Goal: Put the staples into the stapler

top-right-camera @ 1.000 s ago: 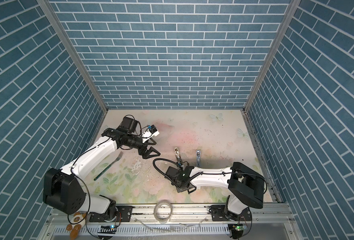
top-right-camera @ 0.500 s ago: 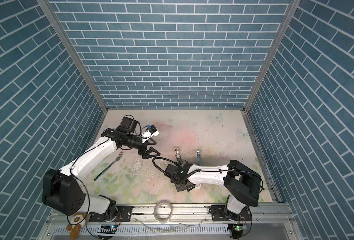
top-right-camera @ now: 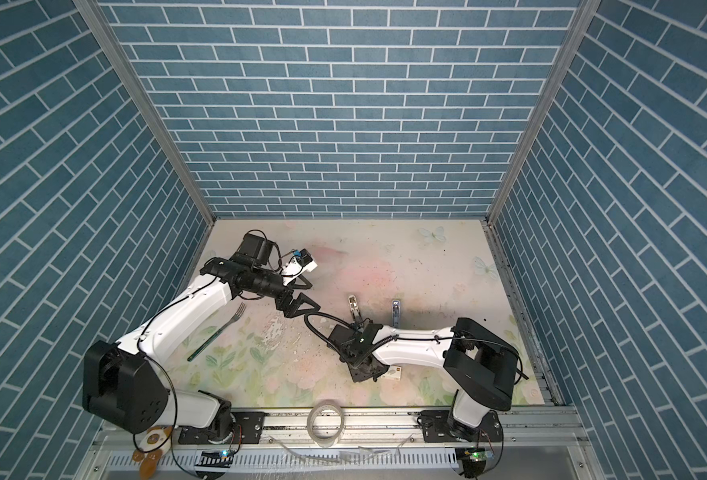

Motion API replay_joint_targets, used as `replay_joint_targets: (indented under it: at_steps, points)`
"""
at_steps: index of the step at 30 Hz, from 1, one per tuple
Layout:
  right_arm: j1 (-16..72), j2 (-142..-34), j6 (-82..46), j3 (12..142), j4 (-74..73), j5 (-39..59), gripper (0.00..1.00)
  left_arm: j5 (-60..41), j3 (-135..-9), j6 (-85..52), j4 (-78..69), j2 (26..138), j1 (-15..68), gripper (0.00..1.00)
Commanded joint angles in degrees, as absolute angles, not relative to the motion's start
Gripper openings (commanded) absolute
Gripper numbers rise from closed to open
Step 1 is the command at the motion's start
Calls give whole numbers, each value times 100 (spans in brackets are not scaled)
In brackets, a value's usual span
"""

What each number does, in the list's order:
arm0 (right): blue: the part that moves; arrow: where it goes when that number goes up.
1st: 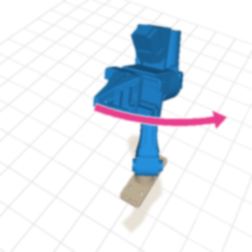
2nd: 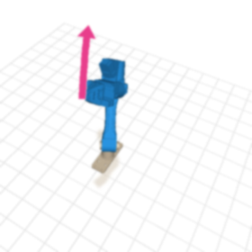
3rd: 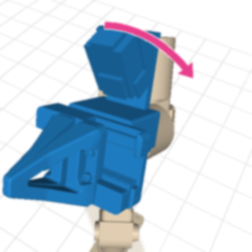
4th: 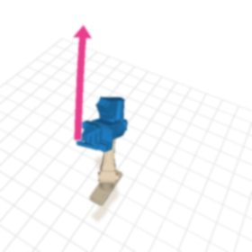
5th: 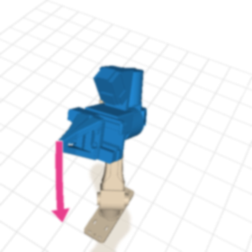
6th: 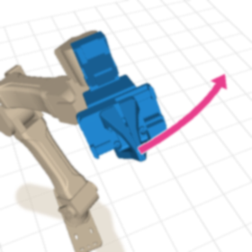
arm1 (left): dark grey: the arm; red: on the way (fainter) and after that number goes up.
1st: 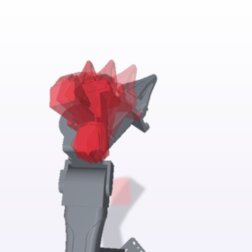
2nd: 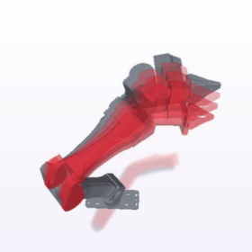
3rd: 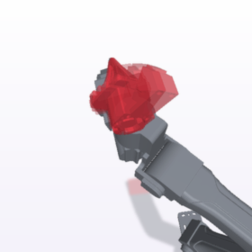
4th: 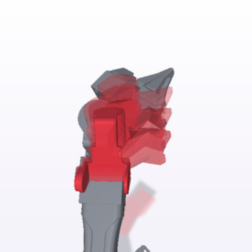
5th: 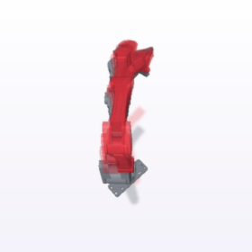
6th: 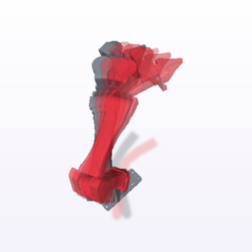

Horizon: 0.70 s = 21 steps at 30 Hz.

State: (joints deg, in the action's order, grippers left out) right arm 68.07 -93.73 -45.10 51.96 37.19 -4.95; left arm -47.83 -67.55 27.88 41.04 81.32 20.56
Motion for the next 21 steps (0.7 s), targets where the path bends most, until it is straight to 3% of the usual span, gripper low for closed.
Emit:
replay_joint_targets:
  at_steps: [1, 5, 21]
  points:
    - [6809, -9659, -4456, 4956, 4027, -547, 22, -4843, -6646, 2795, 4070, 8004, 2070, 98]
    - [6799, -9660, -4465, 4995, 4156, -638, 23, -4822, -6627, 2790, 4053, 7966, 2070, 98]
    - [6803, -9333, -4500, 4992, 4222, -939, 8, -4763, -6636, 2771, 4017, 7955, 2072, 98]
